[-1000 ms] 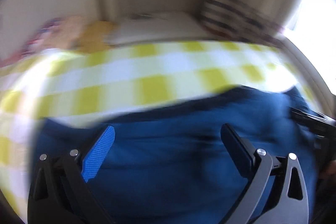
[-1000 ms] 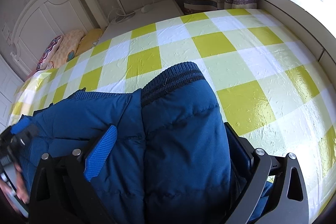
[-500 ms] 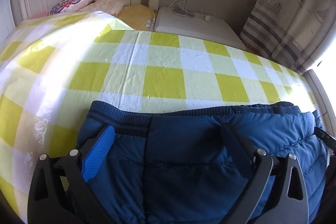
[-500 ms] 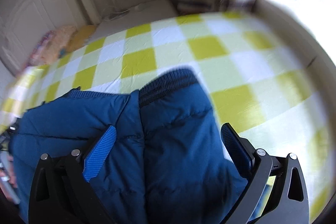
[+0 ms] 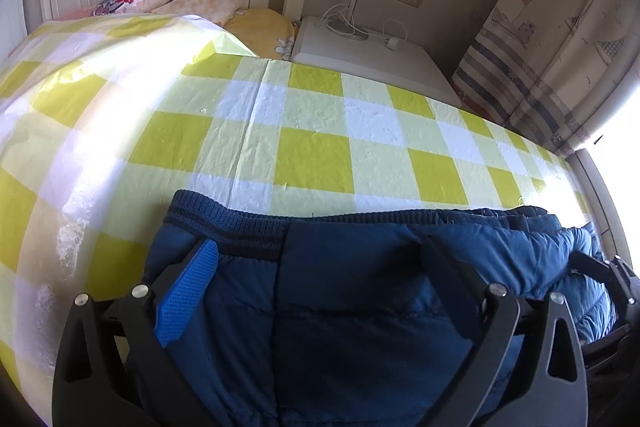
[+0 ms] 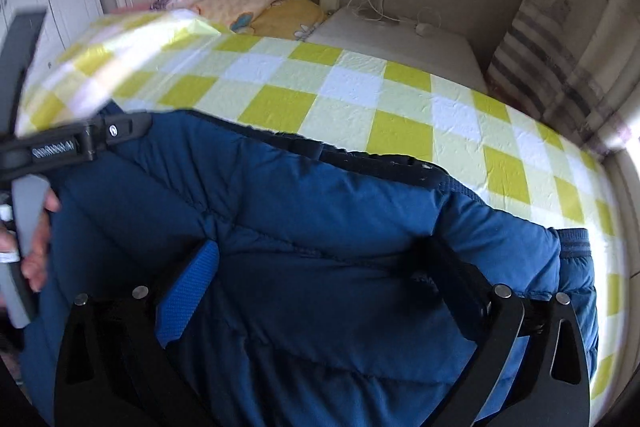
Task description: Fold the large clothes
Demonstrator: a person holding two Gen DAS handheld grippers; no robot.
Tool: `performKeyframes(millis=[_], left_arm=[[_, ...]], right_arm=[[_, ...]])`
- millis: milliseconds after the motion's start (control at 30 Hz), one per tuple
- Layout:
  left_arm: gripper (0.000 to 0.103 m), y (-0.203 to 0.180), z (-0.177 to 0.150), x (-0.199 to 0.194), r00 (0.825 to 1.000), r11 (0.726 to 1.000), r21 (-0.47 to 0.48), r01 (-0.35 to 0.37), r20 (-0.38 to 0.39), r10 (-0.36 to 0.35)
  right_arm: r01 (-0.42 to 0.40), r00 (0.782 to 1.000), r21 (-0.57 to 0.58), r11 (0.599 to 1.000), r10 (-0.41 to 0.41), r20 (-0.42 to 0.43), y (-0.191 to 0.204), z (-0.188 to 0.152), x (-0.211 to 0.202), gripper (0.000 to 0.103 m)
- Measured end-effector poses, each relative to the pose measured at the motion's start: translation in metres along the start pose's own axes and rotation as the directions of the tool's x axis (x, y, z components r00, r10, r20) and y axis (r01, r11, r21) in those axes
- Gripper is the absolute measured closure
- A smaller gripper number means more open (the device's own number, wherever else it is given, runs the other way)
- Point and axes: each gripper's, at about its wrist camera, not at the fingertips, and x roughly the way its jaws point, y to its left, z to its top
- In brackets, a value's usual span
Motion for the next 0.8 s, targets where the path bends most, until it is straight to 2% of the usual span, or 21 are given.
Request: performKeyframes(millis=[33,100,200,267,300,400,533,600,633,700,733,800], left_arm=[[0.003,0.001,0.0,0.0,1.0,1.0,-0.003,0.003,0.001,-0.003],[0.003,0.001,0.0,0.0,1.0,1.0,-0.008,0.008,0.002,-0.008],[0.003,-0.001,0.0,0.0,1.0,1.0,-0.004,0.003,0.001,-0.003],[0.003,-0.001,-0.001,0.0,1.0,1.0,-0.007,0.008,0.004,-0.007],[0.003,0.0,-0.001,0.0,1.0,1.0,-0.007,0.009,0.004,-0.009],[0.003,0.0,-0.001,-0.001,1.0,1.0,-0.013,0.014,0.007,-0.014],[0.003,0.001,-0.001,-0.001,1.0,1.0,-0.013,0.015,0.007,-0.015],[0.003,0.002,-0.001,-0.001,1.0,1.0,-0.011,0.013,0.006,-0.013],[0.003,0.002,-0.001,-0.001,1.0,1.0,-0.013,0.014,0.007,-0.014],[0.003,0.002,-0.001,-0.001,1.0,1.0,-0.015,0.015,0.006,-0.015],[0.003,0.002,-0.001,-0.001,1.0,1.0,-0.013,0.015,0.007,-0.015],[0.003,0.003,-0.001,-0.001,1.0,1.0,-0.015,0.017,0.008,-0.017]], right_arm=[[0.049,0.998,0.03,0.998,-0.05,0.029,-0.013,0.0,-0.009,0.006],[0.06,0.995,0.14,0.988,-0.07,0.065,-0.051,-0.004,-0.021,0.005],[0.107,0.994,0.29,0.951,-0.101,-0.035,-0.112,-0.025,-0.002,0.005],[-0.017,1.0,0.39,0.921,0.02,-0.002,-0.139,-0.038,0.004,0.005],[-0.025,1.0,0.429,0.903,0.019,0.017,-0.147,-0.042,0.001,0.006],[0.032,0.999,0.388,0.921,-0.036,0.002,-0.138,-0.039,0.002,0.005],[-0.011,1.0,0.424,0.906,0.009,0.007,-0.145,-0.042,0.0,0.005],[0.046,0.999,0.428,0.903,-0.047,-0.009,-0.136,-0.04,-0.013,0.005],[0.024,0.999,0.414,0.91,-0.035,0.019,-0.124,-0.038,-0.022,0.005],[-0.041,0.997,0.333,0.942,0.014,0.081,-0.092,-0.036,-0.043,0.005],[-0.055,0.994,0.236,0.97,0.031,0.103,-0.062,-0.035,-0.055,0.005],[-0.06,0.994,0.055,0.997,0.054,0.097,-0.018,-0.035,-0.058,0.005]])
